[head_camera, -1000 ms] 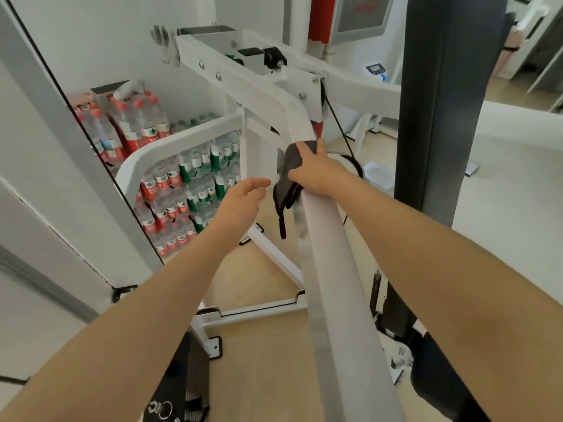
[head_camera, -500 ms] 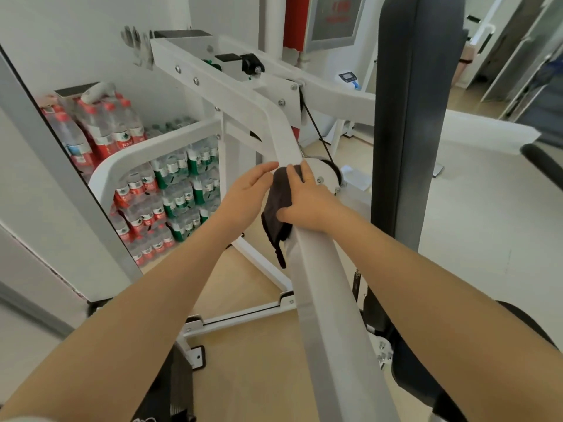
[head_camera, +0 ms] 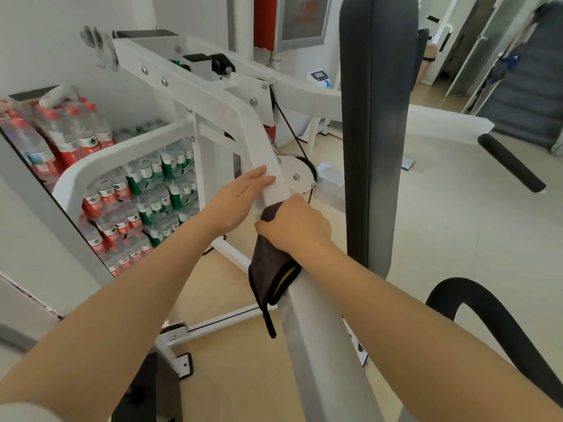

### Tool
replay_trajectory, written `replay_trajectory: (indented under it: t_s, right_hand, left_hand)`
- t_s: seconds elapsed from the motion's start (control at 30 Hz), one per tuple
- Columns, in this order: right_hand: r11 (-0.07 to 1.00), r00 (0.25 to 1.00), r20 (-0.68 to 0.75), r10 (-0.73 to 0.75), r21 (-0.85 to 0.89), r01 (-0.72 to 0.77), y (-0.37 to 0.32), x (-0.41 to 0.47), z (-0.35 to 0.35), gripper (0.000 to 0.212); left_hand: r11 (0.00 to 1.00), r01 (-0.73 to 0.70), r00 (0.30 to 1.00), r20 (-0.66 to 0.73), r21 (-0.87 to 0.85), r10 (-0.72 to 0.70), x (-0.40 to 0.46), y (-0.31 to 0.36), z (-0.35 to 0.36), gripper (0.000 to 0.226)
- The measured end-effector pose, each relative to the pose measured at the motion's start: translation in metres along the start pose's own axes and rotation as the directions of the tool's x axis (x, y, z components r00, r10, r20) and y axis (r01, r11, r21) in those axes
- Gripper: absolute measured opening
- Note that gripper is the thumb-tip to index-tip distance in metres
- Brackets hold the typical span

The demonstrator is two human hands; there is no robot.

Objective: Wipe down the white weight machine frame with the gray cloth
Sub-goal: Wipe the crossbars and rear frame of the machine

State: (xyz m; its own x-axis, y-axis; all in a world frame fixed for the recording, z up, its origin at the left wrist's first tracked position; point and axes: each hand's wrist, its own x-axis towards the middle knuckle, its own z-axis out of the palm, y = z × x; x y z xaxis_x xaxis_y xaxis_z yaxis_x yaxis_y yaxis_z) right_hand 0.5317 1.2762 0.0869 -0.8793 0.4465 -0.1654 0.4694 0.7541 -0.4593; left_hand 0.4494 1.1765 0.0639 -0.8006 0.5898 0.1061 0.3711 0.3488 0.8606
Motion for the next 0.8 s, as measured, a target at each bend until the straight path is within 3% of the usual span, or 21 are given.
replay_trajectory:
  t_s: [0.07, 0.23, 0.33, 0.47, 0.6, 0.67, 0.8]
  right_hand:
    - [1.000, 0.999, -0.039, 0.004, 0.009, -0.004, 0.000, -0.004, 0.001, 0.060]
    - [0.964, 0.987, -0.037, -0.156, -0.224, 0.144, 0.020, -0.045, 0.008, 0.093]
    - [0.950, 0.983, 0.008, -0.185, -0.254, 0.180, 0.031, -0.065, 0.012, 0.096]
    - [0.967, 0.981, -0.019, -0.193, -0.172, 0.187, 0.026, -0.053, 0.010, 0.090]
    - [0.978, 0.982, -0.035, -0.186, -0.098, 0.182, 0.011, -0.032, 0.001, 0.082]
    - [0.971, 0.980, 0.004, -0.197, -0.135, 0.196, 0.012, -0.036, 0.000, 0.089]
    - [0.898, 0.974, 0.082, -0.212, -0.376, 0.227, 0.025, -0.080, 0.011, 0.103]
  left_hand:
    - [0.999, -0.018, 1.000, 0.005, 0.045, 0.018, 0.001, -0.002, 0.003, 0.041]
    - [0.960, -0.052, 0.999, 0.004, 0.275, 0.052, 0.001, -0.006, 0.013, 0.043]
    - [0.961, -0.025, 1.000, 0.006, 0.274, 0.025, 0.001, -0.004, 0.016, 0.044]
    - [0.968, 0.005, 1.000, -0.013, 0.250, -0.002, -0.002, 0.002, 0.020, 0.045]
    - [0.990, 0.073, 0.989, -0.134, 0.122, -0.057, -0.017, 0.016, 0.022, 0.040]
    - [0.993, 0.079, 0.984, -0.166, 0.084, -0.064, -0.030, 0.023, 0.021, 0.035]
    - [0.992, 0.101, 0.986, -0.142, 0.076, -0.089, -0.064, 0.034, 0.021, 0.034]
